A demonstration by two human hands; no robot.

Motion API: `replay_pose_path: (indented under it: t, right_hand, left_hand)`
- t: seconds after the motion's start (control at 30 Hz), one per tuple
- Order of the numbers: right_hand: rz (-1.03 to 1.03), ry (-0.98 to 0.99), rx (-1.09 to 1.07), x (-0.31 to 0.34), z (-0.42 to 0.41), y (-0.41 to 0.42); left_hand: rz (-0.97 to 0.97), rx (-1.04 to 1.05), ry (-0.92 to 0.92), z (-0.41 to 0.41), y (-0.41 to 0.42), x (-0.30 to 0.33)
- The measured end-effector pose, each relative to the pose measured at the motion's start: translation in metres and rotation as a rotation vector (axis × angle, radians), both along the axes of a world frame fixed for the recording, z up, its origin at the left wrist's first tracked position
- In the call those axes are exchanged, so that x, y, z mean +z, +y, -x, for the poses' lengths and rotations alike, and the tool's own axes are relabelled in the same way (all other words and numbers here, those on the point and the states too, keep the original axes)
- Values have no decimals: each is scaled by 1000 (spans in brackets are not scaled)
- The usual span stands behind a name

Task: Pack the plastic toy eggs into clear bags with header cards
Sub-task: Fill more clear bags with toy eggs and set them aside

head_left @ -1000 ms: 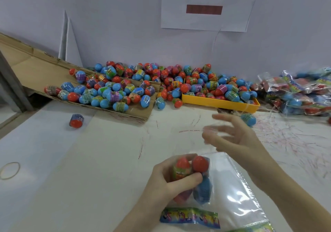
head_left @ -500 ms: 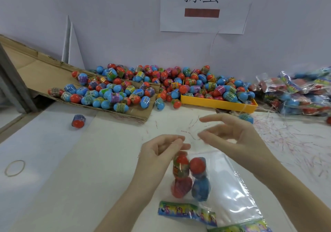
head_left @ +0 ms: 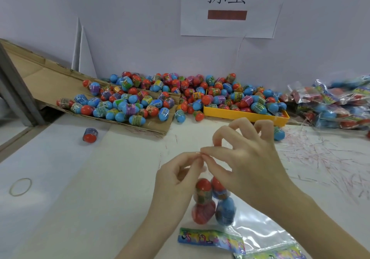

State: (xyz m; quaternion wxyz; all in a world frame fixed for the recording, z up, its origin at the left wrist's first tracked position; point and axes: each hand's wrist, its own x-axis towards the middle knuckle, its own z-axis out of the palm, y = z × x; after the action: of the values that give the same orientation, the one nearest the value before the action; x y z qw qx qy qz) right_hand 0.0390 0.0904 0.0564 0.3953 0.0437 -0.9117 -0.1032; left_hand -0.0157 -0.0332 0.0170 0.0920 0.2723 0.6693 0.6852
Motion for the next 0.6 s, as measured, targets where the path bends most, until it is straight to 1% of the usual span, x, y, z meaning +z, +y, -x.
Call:
replay_pose_path:
  t: [0.13,0.23,0.33,0.47,0.53,0.6]
  right_hand:
    - [-170,-19,-24,8,-1,-1]
    - [-322,-23,-45,13,1,-1]
    - [-406,-2,-8,16,3,0]
    - [-450,-16,24,17,8,4]
    - [-434,-29,17,15,10,6]
    - [-372,-49,11,13,10,7]
  left_hand:
    - [61,73,131,-2,-1,1]
    - [85,97,167,-3,0,1]
    - [104,95,176,-3,0,1]
    - [107,80,158,-3,-2,1]
    - [104,70,156,-4,-3,1]
    - [94,65,142,-4,-4,0]
